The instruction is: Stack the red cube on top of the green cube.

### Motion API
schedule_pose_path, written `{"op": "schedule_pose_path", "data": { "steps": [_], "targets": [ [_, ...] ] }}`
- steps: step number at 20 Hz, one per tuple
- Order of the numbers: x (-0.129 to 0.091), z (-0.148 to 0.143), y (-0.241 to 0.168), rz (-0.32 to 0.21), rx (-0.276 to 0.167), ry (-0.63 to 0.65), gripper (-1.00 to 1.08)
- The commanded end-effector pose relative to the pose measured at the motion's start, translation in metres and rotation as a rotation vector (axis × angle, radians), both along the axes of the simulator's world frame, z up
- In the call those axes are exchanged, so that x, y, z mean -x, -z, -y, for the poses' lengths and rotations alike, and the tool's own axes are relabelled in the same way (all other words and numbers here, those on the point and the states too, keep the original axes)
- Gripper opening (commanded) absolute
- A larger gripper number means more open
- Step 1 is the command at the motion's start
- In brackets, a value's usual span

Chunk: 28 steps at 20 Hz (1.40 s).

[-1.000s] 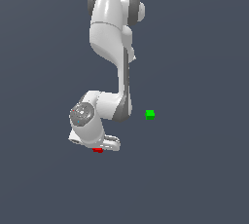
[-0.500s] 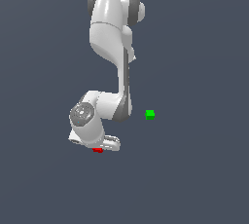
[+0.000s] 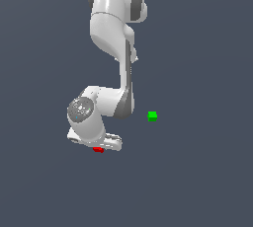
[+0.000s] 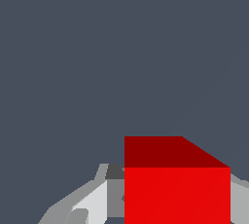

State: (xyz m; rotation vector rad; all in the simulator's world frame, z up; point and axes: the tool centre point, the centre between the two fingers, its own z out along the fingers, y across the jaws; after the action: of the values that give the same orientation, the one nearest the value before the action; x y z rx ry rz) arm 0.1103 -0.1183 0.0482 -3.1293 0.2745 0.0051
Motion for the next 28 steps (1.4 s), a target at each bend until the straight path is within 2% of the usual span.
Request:
{"op": "schedule_pose_path", "data": {
  "steps": [1, 6, 11, 20, 28],
  "targets": [
    [-0.001, 0.000, -0.020, 0.003, 0.000, 0.000, -1.00],
    [0.000, 0.000, -0.054, 0.003, 0.000, 0.000, -1.00],
    [-0.001, 0.000, -0.070, 0.003, 0.000, 0.000, -1.00],
    [0.000, -0.002, -0.071, 0.004, 0.001, 0.000, -1.00],
    [0.011, -0.018, -0.067, 0.004, 0.001, 0.000, -1.00]
  ]
}}
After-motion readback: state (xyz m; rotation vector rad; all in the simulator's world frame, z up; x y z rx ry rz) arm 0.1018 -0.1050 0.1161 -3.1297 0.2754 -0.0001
